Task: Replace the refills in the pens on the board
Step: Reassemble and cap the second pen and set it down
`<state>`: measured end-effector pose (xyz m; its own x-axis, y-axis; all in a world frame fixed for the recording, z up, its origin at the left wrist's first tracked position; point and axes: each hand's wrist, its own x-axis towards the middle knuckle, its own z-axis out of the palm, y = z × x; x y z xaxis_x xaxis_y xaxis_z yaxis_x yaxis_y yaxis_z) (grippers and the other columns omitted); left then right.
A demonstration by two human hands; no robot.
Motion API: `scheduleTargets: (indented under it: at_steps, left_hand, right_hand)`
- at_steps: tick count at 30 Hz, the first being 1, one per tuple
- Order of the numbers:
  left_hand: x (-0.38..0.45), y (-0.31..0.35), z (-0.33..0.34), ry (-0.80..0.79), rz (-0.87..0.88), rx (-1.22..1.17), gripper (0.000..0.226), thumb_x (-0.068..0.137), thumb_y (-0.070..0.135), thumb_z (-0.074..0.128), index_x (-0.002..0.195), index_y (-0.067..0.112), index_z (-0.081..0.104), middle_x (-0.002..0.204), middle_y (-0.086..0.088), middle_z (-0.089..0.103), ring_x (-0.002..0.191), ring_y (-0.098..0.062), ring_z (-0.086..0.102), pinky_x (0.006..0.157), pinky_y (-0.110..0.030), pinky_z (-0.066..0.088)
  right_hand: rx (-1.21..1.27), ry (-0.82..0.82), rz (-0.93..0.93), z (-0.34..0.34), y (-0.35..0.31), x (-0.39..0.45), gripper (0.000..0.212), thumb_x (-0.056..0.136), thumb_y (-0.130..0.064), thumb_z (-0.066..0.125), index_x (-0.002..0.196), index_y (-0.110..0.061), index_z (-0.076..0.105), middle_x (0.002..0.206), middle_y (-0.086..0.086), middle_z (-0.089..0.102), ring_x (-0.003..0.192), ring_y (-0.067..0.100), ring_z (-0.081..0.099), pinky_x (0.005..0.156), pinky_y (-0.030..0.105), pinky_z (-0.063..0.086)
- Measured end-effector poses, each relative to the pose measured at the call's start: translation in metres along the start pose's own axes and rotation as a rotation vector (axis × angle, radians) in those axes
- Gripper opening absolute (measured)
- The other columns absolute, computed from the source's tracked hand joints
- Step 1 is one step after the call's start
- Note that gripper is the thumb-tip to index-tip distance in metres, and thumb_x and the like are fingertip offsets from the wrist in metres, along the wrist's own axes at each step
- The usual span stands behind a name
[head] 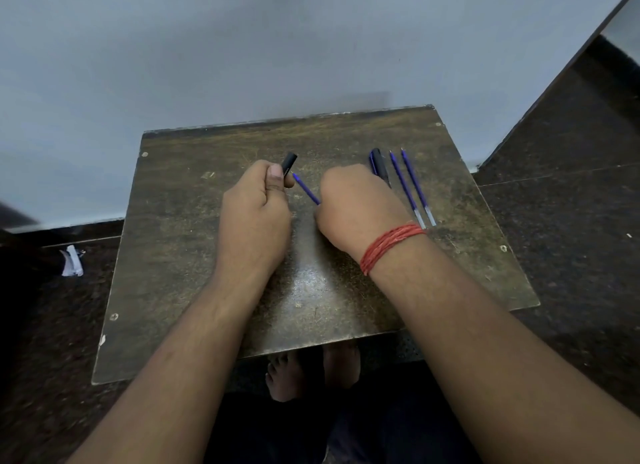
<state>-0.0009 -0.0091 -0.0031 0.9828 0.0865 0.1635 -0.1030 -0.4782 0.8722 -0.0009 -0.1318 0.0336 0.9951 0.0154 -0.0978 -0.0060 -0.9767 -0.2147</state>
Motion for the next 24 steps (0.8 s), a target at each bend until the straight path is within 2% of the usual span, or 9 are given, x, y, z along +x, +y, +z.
scheduleTargets:
  at_steps: [4,6,8,11,13,15,17,21,24]
  left_hand:
    - [0.0,0.0,0.0,-0.005,-0.001,0.01,0.032,0.104,0.036,0.037,0.084,0.026,0.059,0.065,-0.008,0.054,0.055,-0.015,0.044,0.051,-0.036,0.035]
    - [0.0,0.0,-0.001,0.002,0.0,0.006,0.031,0.104,0.035,0.037,0.083,0.026,0.059,0.064,-0.007,0.054,0.054,-0.013,0.043,0.051,-0.034,0.034]
    - [0.0,0.0,-0.002,0.008,-0.006,-0.001,0.031,0.104,0.034,0.037,0.083,0.026,0.059,0.062,-0.001,0.052,0.052,-0.009,0.042,0.051,-0.031,0.033]
    - [0.0,0.001,-0.002,0.006,-0.008,-0.007,0.03,0.104,0.034,0.037,0.085,0.025,0.059,0.061,0.003,0.051,0.052,-0.009,0.042,0.052,-0.031,0.033]
    - [-0.001,0.001,-0.001,-0.01,-0.011,-0.009,0.03,0.104,0.034,0.037,0.086,0.025,0.06,0.062,0.002,0.051,0.053,-0.01,0.042,0.052,-0.031,0.033]
    - [-0.001,0.002,0.0,-0.025,-0.009,-0.008,0.03,0.104,0.034,0.038,0.086,0.024,0.06,0.062,0.002,0.051,0.053,-0.009,0.042,0.051,-0.03,0.033]
    - [-0.002,0.002,0.001,-0.038,0.0,-0.001,0.031,0.104,0.034,0.038,0.087,0.023,0.06,0.062,0.002,0.051,0.054,-0.01,0.043,0.052,-0.03,0.034]
    - [-0.002,0.002,0.002,-0.062,0.009,0.019,0.031,0.104,0.034,0.038,0.087,0.023,0.061,0.063,0.003,0.053,0.056,-0.011,0.045,0.055,-0.03,0.036]
    - [-0.003,0.003,0.002,-0.068,0.025,0.037,0.029,0.104,0.033,0.039,0.086,0.024,0.06,0.064,0.004,0.054,0.058,-0.012,0.048,0.056,-0.032,0.038]
  right_hand:
    - [0.003,-0.014,-0.015,0.003,-0.005,0.001,0.015,0.094,-0.019,0.057,0.101,-0.008,0.064,0.102,0.016,0.065,0.094,0.033,0.066,0.069,0.031,0.043]
    - [0.041,-0.02,0.003,0.002,-0.004,0.004,0.016,0.092,-0.023,0.058,0.083,-0.01,0.059,0.088,0.012,0.06,0.087,0.033,0.063,0.067,0.029,0.041]
    - [0.156,0.006,0.045,0.0,0.001,0.008,0.028,0.088,-0.027,0.06,0.067,-0.015,0.045,0.075,0.006,0.051,0.078,0.03,0.056,0.065,0.028,0.038]
    - [0.563,0.167,0.101,0.001,0.011,0.011,0.015,0.082,-0.024,0.062,0.074,-0.014,0.056,0.07,0.004,0.065,0.062,0.021,0.063,0.057,0.03,0.047]
    - [0.924,0.245,0.129,0.005,0.016,0.011,0.011,0.085,-0.014,0.062,0.078,-0.009,0.056,0.062,0.009,0.066,0.046,0.019,0.059,0.046,0.029,0.043]
    - [1.323,0.267,0.174,0.006,0.02,0.012,0.011,0.09,-0.003,0.062,0.085,-0.007,0.053,0.063,0.013,0.063,0.043,0.018,0.054,0.04,0.025,0.039]
    - [1.594,0.281,0.227,0.004,0.022,0.014,0.013,0.092,0.002,0.063,0.096,-0.006,0.052,0.068,0.011,0.063,0.047,0.015,0.058,0.041,0.024,0.044]
    - [1.827,0.319,0.289,0.006,0.028,0.018,0.019,0.094,0.004,0.061,0.109,0.0,0.052,0.073,0.01,0.065,0.056,0.015,0.066,0.054,0.024,0.055]
    - [1.884,0.356,0.3,0.007,0.032,0.02,0.017,0.094,0.005,0.06,0.108,0.0,0.052,0.072,0.01,0.067,0.058,0.016,0.067,0.057,0.026,0.057]
